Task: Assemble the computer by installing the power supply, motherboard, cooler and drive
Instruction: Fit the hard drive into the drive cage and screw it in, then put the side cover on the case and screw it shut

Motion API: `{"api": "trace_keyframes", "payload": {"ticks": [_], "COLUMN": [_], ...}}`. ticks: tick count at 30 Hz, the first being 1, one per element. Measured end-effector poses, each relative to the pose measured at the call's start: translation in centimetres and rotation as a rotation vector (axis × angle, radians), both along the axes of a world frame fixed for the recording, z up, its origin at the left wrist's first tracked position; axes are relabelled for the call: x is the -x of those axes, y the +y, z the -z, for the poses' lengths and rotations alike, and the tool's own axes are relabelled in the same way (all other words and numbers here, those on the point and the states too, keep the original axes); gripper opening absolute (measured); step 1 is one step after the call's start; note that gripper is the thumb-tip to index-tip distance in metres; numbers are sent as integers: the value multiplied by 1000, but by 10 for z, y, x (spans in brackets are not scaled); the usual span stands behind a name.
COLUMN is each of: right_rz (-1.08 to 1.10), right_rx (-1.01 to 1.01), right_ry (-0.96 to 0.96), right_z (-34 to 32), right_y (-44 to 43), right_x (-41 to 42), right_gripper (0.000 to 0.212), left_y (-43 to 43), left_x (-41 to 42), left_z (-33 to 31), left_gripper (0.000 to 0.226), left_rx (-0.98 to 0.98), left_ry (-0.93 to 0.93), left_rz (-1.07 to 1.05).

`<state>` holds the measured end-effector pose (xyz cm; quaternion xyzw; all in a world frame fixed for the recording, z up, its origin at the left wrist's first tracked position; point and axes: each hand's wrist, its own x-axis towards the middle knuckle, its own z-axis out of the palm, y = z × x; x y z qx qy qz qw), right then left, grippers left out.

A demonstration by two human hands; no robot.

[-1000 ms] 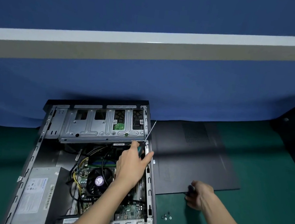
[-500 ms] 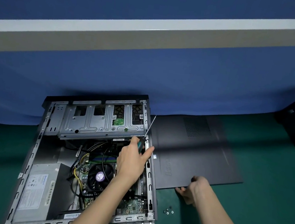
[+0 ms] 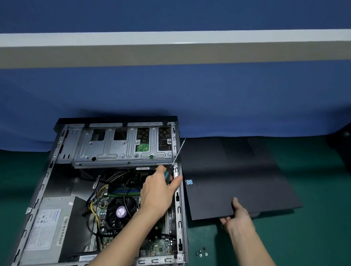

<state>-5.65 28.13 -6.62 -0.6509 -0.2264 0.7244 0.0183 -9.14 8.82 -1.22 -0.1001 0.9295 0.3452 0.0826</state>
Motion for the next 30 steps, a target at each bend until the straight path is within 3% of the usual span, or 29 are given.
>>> {"api": "trace_keyframes", "payload": {"ticks": [3, 7, 9, 11, 14, 17, 20, 24, 30], "right_rz": [23, 36, 30, 17, 12, -24, 29, 177, -157], "right_rx": [-98, -243, -279, -328, -417, -466, -465, -408, -205], "right_ry": [81, 147, 178, 204, 223, 244, 297, 250, 268], "right_z": [-19, -55, -76, -93, -117, -134, -153, -169, -174], "right_y": [7, 15, 14, 13, 8, 6, 27, 93, 157], "right_x": [-4, 6, 15, 26, 36, 40, 40, 26, -3], "right_gripper": [48, 51, 30, 35, 41, 36, 26, 36, 23], "left_y": [4, 21, 30, 39, 53, 61, 63, 60, 23], "left_x": [-1, -2, 3, 8, 12, 22, 31, 35, 30], "left_z": [-8, -25, -33, -42, -57, -75, -96, -118, -126], "left_gripper": [35, 29, 34, 40, 39, 35, 40, 38, 40], "left_rx": [-91, -458, -533, -619, -975, -1224, -1272, -1215, -1240], "left_ry": [-16, -162, -210, -267, -403, -373, -324, -284, -240], "left_rz": [-45, -139, -154, -182, -312, -474, -491, -405, -418]}}
